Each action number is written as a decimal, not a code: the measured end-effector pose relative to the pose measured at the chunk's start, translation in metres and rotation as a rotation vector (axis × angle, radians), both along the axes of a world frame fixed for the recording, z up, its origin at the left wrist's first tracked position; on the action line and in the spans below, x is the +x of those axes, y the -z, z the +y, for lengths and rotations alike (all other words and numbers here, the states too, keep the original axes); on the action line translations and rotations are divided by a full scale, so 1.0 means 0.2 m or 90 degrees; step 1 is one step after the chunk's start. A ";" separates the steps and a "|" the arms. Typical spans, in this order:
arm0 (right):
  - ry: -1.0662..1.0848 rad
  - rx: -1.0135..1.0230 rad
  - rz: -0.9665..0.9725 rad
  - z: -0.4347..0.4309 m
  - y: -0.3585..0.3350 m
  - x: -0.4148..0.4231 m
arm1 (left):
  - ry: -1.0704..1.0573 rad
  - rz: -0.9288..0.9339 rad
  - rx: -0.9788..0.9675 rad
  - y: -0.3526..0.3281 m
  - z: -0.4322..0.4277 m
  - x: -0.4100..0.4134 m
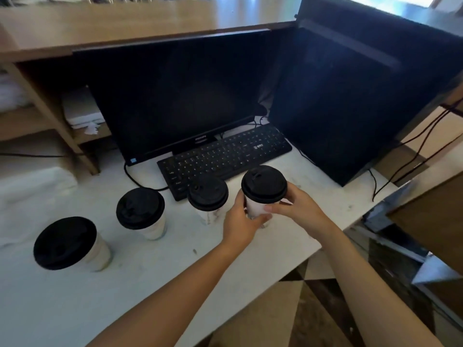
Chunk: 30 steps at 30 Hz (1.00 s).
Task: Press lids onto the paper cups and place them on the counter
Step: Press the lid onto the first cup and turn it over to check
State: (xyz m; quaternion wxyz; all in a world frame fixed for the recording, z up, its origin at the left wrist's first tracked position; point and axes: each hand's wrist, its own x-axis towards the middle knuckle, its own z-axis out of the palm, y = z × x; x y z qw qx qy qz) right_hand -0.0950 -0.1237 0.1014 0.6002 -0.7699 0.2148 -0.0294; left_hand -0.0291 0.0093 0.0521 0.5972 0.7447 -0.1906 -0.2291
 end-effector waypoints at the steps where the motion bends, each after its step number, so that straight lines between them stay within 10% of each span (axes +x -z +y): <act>1: 0.000 -0.002 -0.004 0.03 -0.04 -0.02 | -0.001 -0.008 -0.005 -0.03 0.03 -0.02; 16: -0.110 -0.040 -0.098 0.87 -0.44 0.02 | -0.096 -0.121 -0.049 -0.42 0.93 -0.03; 30: -0.291 0.067 -0.010 1.74 0.16 0.04 | -0.146 0.022 0.063 -0.02 1.95 -0.15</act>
